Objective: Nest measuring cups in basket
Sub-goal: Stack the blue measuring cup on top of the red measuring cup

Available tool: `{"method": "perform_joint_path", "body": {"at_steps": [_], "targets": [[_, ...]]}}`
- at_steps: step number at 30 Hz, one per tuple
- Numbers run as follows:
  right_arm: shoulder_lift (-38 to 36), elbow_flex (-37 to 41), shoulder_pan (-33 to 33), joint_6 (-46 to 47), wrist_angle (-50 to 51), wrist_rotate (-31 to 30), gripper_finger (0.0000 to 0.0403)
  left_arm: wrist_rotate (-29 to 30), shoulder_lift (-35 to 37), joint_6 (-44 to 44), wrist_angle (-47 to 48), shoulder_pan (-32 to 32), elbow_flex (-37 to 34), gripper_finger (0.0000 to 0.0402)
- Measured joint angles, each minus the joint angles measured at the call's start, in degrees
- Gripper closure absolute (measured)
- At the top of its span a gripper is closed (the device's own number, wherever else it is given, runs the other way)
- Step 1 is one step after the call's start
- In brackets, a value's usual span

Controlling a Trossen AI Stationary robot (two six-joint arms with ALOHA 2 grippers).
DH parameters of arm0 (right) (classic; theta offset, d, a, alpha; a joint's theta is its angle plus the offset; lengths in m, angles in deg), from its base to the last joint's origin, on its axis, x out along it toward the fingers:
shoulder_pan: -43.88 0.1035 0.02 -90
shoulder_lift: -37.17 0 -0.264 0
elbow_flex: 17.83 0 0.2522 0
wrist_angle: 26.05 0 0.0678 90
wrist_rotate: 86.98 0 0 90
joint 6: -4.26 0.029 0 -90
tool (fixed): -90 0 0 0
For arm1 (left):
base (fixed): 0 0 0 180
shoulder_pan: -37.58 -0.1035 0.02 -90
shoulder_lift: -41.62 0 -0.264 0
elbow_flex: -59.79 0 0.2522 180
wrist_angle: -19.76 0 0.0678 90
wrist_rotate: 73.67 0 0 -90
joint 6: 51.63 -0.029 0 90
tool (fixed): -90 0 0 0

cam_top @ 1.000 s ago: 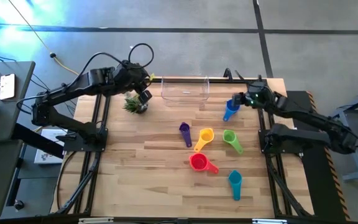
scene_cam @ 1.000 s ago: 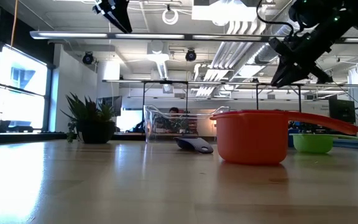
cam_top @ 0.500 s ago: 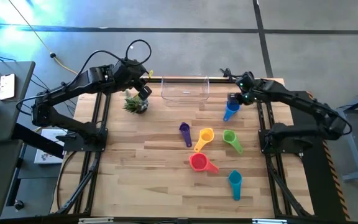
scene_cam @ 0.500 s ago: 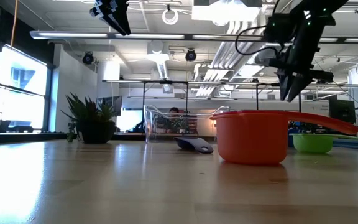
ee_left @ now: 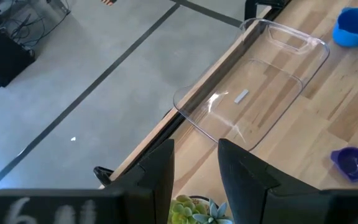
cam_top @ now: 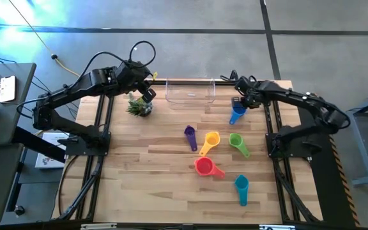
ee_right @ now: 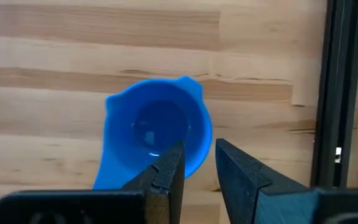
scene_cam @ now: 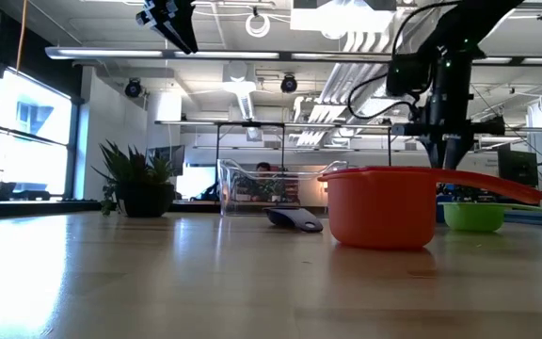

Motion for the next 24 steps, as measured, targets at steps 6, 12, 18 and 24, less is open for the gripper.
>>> {"method": "perform_joint_path", "body": {"at_steps": [6,12,18,24], "targets": [[4.74,0.00,-1.53,-0.31,-0.68,-0.70,0.0320,0.00,0.00,-0.02,0.00,0.00,0.00,0.0289],[7.81,0.00,-2.67,-1.01,-2.69,-0.84,0.0320,0.00,0.00,-1.15,0.02,0.00,0.00,0.0289],[9.97,0.00,-3.39,-2.14,-2.92,-0.12,0.0320,0.00,0.00,-1.13,0.02,0.00,0.00,0.0289],[10.80,0.00,-3.45,-3.20,-3.52,-0.01,0.0320,0.00,0.00,-1.13,0.02,0.00,0.00,0.0289]]}}
